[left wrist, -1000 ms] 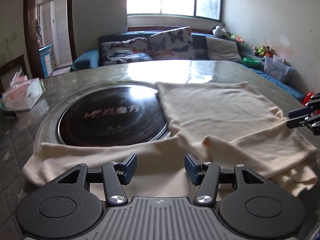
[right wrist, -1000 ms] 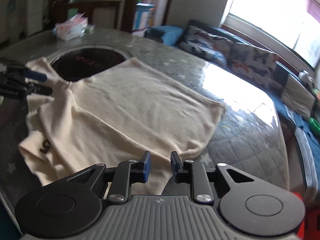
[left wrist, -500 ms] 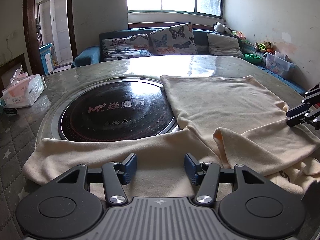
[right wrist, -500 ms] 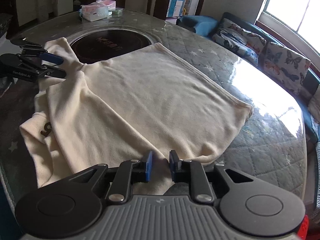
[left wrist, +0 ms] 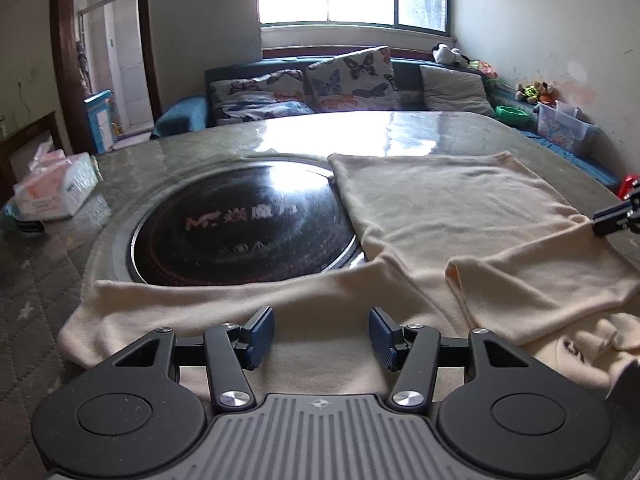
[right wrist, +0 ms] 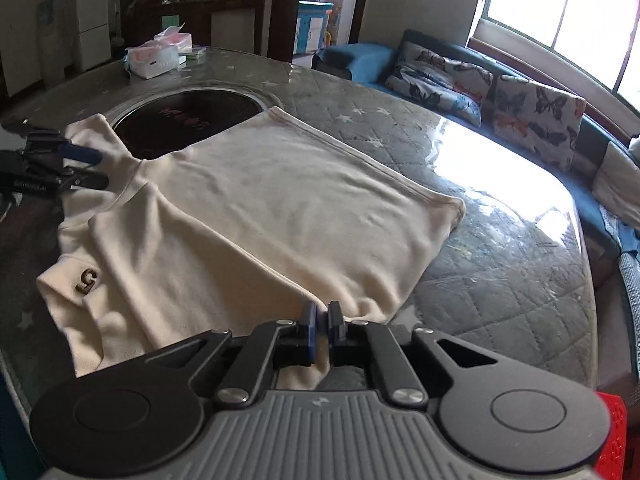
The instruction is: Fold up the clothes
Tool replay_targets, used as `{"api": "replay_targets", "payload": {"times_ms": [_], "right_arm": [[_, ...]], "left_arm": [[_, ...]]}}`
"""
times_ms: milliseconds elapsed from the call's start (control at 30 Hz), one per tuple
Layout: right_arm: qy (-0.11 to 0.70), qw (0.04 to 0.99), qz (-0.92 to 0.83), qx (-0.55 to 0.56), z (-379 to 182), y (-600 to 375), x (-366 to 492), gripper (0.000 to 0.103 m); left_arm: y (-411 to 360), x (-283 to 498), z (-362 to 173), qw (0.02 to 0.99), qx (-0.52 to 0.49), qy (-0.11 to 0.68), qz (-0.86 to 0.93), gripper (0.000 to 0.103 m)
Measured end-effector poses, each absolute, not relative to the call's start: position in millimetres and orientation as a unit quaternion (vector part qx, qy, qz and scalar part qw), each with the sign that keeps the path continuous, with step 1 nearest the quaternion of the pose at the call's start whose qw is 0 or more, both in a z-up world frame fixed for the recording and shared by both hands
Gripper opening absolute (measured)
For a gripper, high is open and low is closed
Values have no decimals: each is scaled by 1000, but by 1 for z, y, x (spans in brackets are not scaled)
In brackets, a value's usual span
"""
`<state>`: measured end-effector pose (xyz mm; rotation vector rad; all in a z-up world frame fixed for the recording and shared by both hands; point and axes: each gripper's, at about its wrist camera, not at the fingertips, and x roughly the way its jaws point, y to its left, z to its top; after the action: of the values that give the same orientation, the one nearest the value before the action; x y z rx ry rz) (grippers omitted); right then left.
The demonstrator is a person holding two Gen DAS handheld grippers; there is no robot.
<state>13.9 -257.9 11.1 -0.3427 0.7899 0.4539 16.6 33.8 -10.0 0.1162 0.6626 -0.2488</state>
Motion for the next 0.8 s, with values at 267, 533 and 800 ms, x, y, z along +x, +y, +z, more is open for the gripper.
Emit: {"api": "replay_targets", "payload": {"times_ms": [267,533,800], "right_arm": [[358,899,208,-141,24,-254,-18,12],[383,891,209,-127,-4,-250,-52,12],[360,906,194,-115,14,-257,-44,13]], "left_arm": [[-16,0,14,928,48,284,-238,46],[-54,2,-11,904,88,312,-278,22],[-25,7,-5,915,75,317,-237,18]]}}
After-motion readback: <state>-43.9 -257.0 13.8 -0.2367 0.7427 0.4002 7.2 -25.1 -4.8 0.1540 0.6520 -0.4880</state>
